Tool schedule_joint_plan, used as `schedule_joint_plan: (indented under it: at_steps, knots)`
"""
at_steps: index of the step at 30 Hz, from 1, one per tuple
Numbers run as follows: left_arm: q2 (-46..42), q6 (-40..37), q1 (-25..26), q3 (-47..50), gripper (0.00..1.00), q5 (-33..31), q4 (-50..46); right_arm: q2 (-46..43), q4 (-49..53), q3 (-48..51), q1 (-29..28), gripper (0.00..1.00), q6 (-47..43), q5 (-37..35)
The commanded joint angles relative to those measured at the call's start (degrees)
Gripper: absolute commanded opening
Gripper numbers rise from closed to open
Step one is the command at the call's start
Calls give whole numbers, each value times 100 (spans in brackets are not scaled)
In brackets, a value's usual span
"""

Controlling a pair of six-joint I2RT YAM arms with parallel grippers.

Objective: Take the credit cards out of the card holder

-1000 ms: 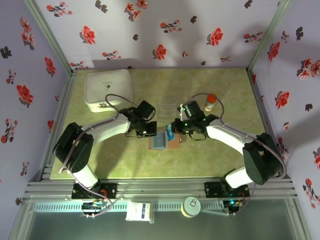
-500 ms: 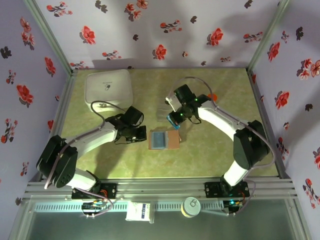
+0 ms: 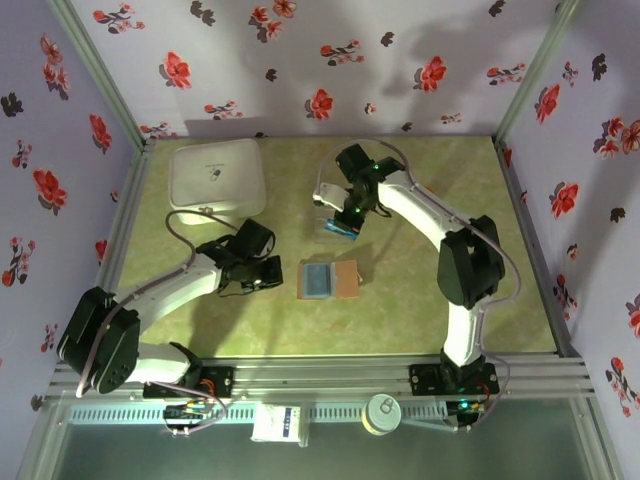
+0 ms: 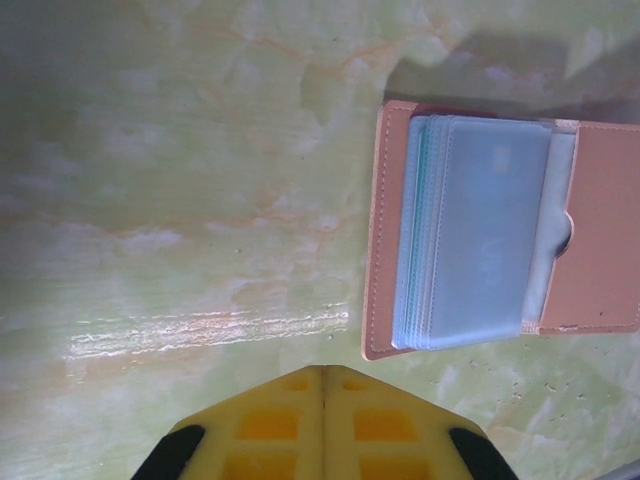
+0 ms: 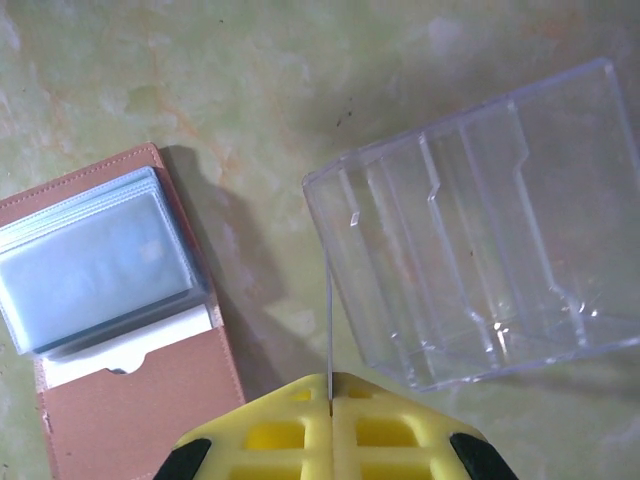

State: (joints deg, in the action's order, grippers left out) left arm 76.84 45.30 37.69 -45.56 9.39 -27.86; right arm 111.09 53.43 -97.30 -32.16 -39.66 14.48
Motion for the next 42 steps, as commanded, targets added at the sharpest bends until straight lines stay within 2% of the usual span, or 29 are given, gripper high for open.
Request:
schedule_joint_plan:
  at_steps: [1,19,28,42]
  knots:
    - [-91,77,-117,50,4,-79,-83,403,674,-644,65,0,-552,206]
    - [-169,-201,-664,19,4,-24,-235,2088,1826,-2878,195,0,-1281,333]
    - [-16,-149,-739,170,4,96,-51,2472,2511,-3201,219,0,-1676,683]
    - [390,-233,-799,-83,4,151,-67,2921,2532,-3299,254,0,-1603,931]
